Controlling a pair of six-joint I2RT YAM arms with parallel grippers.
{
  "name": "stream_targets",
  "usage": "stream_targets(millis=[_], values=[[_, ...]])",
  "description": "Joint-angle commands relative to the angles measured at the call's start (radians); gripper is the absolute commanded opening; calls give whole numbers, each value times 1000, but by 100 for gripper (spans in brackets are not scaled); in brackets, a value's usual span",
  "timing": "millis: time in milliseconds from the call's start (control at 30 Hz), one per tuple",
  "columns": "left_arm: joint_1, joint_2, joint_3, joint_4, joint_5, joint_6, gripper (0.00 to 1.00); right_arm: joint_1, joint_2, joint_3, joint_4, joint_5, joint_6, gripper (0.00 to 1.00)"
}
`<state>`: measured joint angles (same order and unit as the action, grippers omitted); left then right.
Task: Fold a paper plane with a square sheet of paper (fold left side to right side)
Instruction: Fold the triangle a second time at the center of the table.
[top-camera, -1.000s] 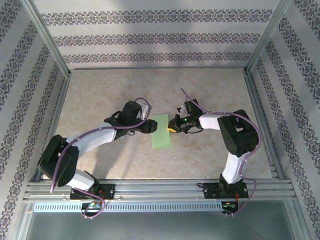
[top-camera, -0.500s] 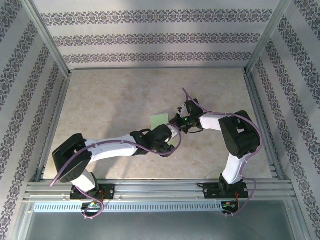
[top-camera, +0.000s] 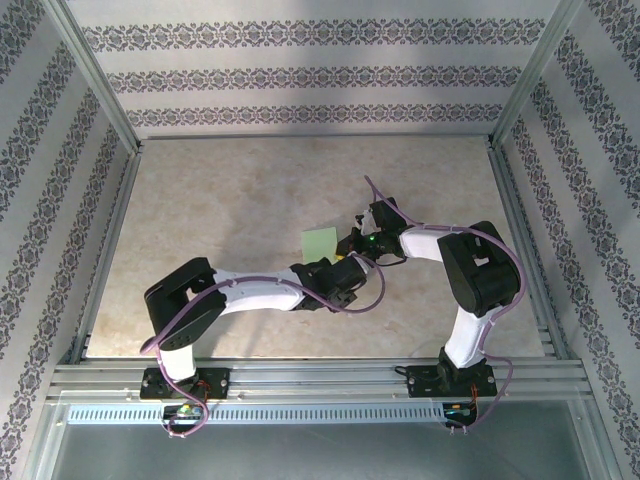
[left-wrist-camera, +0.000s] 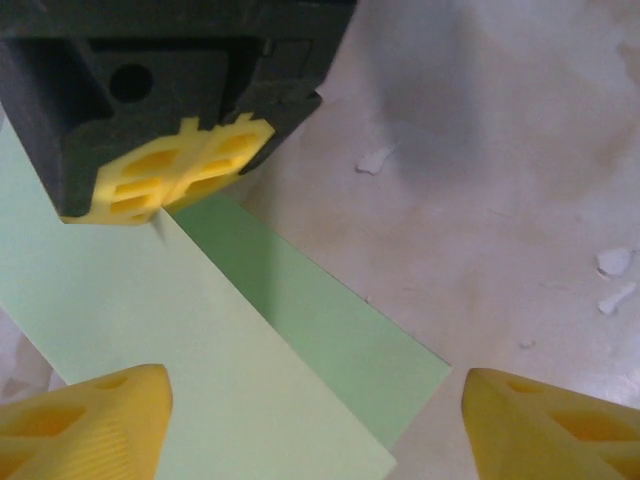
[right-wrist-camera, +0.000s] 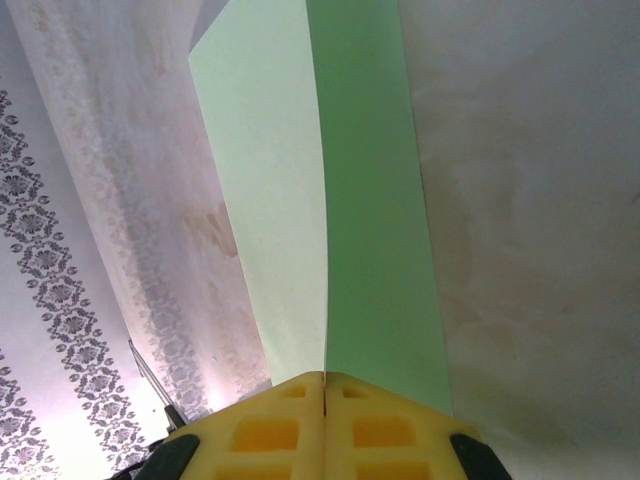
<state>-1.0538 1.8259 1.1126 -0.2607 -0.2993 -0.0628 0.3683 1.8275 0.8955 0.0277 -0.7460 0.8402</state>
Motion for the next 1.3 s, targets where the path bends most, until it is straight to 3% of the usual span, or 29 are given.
stream_targets(millis=[0, 267, 433, 567, 867, 1033, 1133, 1267], values=[[-12, 19, 27, -55, -60, 4, 66, -10, -25, -6, 5, -16, 9, 0], [-12, -2, 17, -33, -33, -5, 24, -12, -17, 0, 5, -13, 7, 0], [-12, -10, 15, -26, -6, -18, 10, -14, -19, 8, 5, -12, 7, 0], [-5, -26, 10, -17, 16, -40, 1, -24, -31, 16, 3, -2, 5, 8], [54, -104, -50, 54, 161, -115, 0, -110, -165, 12, -51, 47, -69, 28], [100, -128, -86, 102, 265, -176, 0, -189, -296, -67, -107, 70, -125, 32], [145, -141, -111, 141, 356, -231, 0, -225, -377, -129, -141, 69, -163, 27], [198, -159, -143, 187, 456, -293, 0, -224, -457, -208, -174, 47, -201, 7]])
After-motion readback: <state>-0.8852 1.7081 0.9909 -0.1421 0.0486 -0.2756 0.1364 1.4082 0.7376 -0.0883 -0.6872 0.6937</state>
